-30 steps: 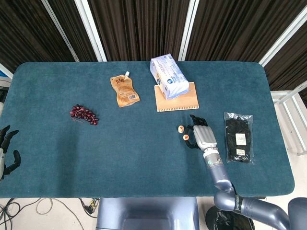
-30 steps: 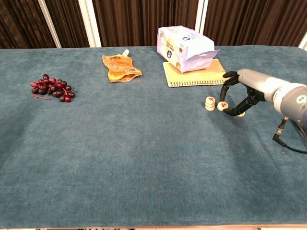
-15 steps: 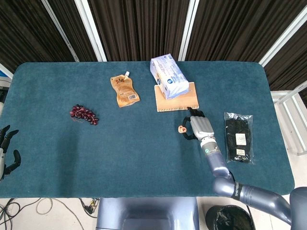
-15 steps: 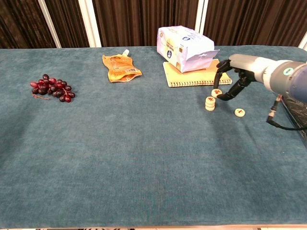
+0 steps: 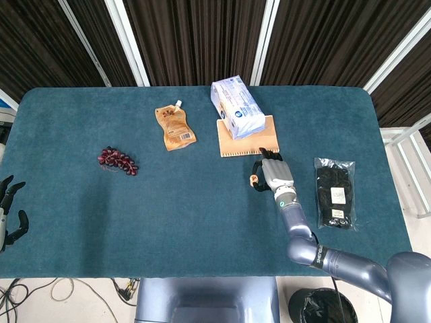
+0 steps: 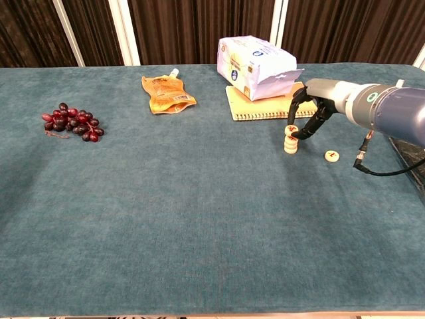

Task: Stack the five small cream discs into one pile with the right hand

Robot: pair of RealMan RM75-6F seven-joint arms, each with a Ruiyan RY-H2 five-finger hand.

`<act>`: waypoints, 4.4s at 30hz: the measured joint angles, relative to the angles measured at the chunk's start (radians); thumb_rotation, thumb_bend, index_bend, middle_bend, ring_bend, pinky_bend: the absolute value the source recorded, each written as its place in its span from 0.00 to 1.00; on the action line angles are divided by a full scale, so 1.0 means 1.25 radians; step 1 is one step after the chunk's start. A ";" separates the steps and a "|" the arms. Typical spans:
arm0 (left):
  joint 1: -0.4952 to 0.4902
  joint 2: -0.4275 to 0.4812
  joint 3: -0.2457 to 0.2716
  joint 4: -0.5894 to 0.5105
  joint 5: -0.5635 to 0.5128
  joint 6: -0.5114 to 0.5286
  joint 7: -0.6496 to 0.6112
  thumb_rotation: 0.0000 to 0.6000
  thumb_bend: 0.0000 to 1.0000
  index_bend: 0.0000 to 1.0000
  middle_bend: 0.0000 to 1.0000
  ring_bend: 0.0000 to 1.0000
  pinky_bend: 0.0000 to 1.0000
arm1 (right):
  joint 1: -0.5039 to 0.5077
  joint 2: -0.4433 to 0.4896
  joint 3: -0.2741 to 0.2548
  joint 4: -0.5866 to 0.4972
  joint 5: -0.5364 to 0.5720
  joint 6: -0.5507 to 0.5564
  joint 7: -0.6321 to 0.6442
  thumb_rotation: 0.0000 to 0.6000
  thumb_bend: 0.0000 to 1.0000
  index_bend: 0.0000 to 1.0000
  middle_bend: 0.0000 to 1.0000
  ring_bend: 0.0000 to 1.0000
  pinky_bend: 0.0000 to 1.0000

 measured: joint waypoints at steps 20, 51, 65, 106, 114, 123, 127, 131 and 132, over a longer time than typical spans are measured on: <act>-0.001 0.000 0.000 0.000 -0.003 -0.003 0.001 1.00 0.62 0.17 0.00 0.00 0.00 | 0.021 0.003 -0.024 0.022 0.036 -0.012 0.014 1.00 0.40 0.53 0.00 0.00 0.00; -0.001 0.000 0.000 -0.002 -0.006 -0.005 0.005 1.00 0.62 0.17 0.00 0.00 0.00 | 0.028 -0.005 -0.038 0.042 0.032 -0.015 0.042 1.00 0.40 0.47 0.00 0.00 0.00; -0.001 0.001 0.000 -0.004 -0.009 -0.006 0.009 1.00 0.62 0.17 0.00 0.00 0.00 | 0.030 -0.003 -0.043 0.040 0.034 -0.016 0.044 1.00 0.40 0.45 0.00 0.00 0.00; 0.001 0.002 -0.002 -0.007 -0.019 -0.006 0.013 1.00 0.62 0.17 0.00 0.00 0.00 | -0.136 0.038 -0.129 -0.019 -0.167 0.091 0.155 1.00 0.40 0.37 0.00 0.00 0.00; 0.001 0.003 -0.001 -0.008 -0.019 -0.008 0.014 1.00 0.62 0.17 0.00 0.00 0.00 | -0.146 0.018 -0.122 0.026 -0.163 0.063 0.158 1.00 0.40 0.42 0.00 0.00 0.00; 0.002 0.003 -0.001 -0.008 -0.020 -0.008 0.014 1.00 0.62 0.17 0.00 0.00 0.00 | -0.149 0.009 -0.106 0.043 -0.169 0.050 0.168 1.00 0.40 0.43 0.00 0.00 0.00; 0.001 0.003 -0.001 -0.009 -0.021 -0.010 0.014 1.00 0.62 0.17 0.00 0.00 0.00 | -0.148 0.005 -0.099 0.048 -0.167 0.044 0.168 1.00 0.40 0.43 0.00 0.00 0.00; 0.001 0.003 -0.001 -0.008 -0.021 -0.010 0.015 1.00 0.62 0.17 0.00 0.00 0.00 | -0.148 0.003 -0.095 0.050 -0.164 0.036 0.165 1.00 0.40 0.43 0.00 0.00 0.00; 0.001 0.003 -0.001 -0.008 -0.021 -0.010 0.015 1.00 0.62 0.17 0.00 0.00 0.00 | -0.147 0.002 -0.094 0.050 -0.163 0.034 0.165 1.00 0.40 0.43 0.00 0.00 0.00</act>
